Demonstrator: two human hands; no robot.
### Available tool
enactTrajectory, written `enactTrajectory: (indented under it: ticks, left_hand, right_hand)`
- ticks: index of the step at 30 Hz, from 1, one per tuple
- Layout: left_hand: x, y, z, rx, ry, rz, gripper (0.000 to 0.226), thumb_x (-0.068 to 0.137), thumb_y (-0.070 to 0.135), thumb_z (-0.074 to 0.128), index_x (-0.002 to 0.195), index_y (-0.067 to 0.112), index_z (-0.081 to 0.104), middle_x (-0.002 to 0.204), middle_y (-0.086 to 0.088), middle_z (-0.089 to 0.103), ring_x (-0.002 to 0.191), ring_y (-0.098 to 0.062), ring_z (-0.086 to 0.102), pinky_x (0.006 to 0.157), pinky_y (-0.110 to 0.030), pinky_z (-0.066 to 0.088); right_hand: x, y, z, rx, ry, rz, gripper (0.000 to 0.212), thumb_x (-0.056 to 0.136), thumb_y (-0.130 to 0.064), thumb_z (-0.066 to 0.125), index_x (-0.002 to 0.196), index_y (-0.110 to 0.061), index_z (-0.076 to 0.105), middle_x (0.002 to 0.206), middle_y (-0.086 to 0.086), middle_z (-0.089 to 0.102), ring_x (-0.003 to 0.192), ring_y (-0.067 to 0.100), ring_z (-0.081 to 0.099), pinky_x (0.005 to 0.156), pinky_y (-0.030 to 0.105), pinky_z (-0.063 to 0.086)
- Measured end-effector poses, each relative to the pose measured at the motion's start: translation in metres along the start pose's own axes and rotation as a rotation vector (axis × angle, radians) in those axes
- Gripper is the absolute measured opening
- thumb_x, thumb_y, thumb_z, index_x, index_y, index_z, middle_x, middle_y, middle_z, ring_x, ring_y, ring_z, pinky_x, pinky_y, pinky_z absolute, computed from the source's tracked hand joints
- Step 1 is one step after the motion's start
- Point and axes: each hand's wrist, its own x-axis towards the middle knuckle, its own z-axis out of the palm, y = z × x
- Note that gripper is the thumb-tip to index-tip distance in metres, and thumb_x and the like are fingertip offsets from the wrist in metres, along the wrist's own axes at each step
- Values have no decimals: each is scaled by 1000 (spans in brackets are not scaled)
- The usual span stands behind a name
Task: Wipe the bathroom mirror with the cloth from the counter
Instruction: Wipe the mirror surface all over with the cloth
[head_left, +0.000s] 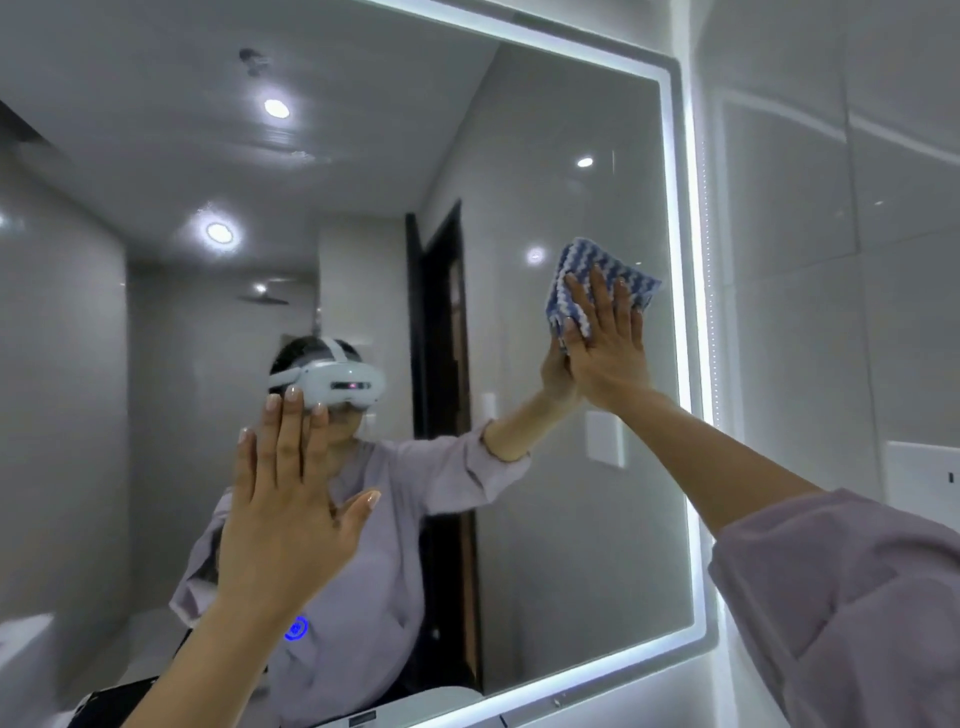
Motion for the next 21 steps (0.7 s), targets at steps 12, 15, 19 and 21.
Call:
enactTrajectory:
  ticks: [12, 15, 19, 21]
  left_hand:
    - [4, 5, -6, 99, -104, -45, 98, 85, 72, 9, 148, -2, 7, 157, -22, 4, 146, -33, 1, 118, -37, -10]
    - [5, 8, -6, 109, -107, -83, 103, 82, 76, 10, 146, -4, 17, 155, -25, 11, 145, -36, 6, 117, -46, 2]
    - [6, 12, -12, 180, -106, -107, 109, 79, 81, 12, 143, -7, 26, 151, -29, 19, 141, -41, 15, 114, -53, 14]
    - [8, 15, -17, 246, -112, -115, 107, 78, 79, 25, 141, -7, 29, 149, -30, 23, 140, -42, 17, 116, -48, 7]
  right_hand:
    - [5, 7, 2, 21, -31, -72, 57, 98, -52, 14, 146, -43, -14, 161, -5, -11, 147, 21, -15, 111, 35, -22]
    - [4, 12, 1, 12, -13, -140, 57, 97, -52, 13, 148, -41, -11, 161, -4, -11, 147, 23, -14, 108, 31, -29]
    - [2, 28, -3, -1, -8, -291, 56, 101, -47, 17, 150, -38, -9, 161, -2, -11, 147, 24, -17, 109, 32, -30]
    - [3, 34, -4, 12, -26, -345, 56, 101, -48, 16, 150, -38, -10, 161, -3, -14, 146, 23, -20, 109, 33, -30]
